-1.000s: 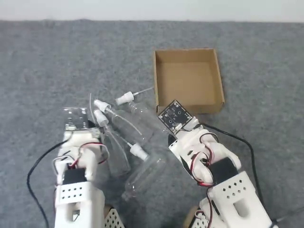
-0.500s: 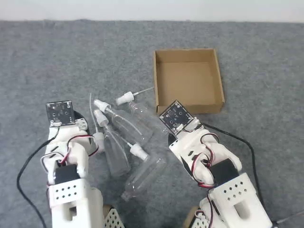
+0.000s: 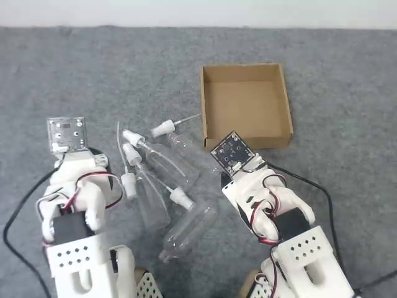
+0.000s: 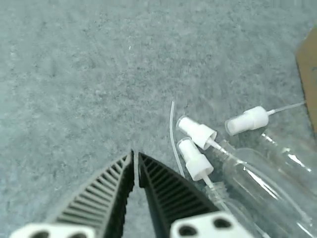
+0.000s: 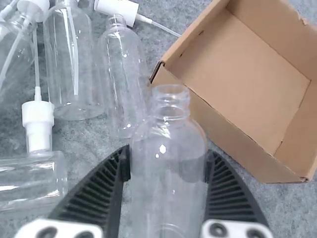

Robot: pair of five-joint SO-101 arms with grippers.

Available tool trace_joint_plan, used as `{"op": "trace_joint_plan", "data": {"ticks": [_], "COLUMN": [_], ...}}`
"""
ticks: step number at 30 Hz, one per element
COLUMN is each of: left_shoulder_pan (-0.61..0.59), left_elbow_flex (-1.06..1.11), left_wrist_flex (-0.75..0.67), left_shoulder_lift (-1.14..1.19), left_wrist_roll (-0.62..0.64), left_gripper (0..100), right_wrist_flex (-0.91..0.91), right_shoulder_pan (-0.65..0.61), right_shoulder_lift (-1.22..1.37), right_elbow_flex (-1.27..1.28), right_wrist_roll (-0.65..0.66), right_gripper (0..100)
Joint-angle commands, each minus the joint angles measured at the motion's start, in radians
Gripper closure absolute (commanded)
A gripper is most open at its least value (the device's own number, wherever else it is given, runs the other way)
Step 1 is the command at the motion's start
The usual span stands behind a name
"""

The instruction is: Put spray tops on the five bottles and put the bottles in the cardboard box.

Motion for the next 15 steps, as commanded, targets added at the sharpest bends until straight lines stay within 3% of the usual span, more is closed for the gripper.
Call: {"op": "trace_joint_plan", "data": {"ticks": [1,15], "left_shoulder_pan": [0.006,0.057], "left_elbow_flex": [-0.108,-0.163], "left_wrist_flex": [0.054,0.153], "left_shoulder_lift": [-0.017,-0.006], "left_wrist_roll": [-0.086,-0.075], "left_gripper": [99,91], "right_wrist_flex": [-0.019,-0.019], "right_shoulder_pan": [0.015,0.015], "right_shoulder_lift": [-0.038,-0.038], "right_elbow_flex": [-0.017,-0.015], "right_wrist_roll": [-0.003,-0.003], "right_gripper": [88.3,88.3]}}
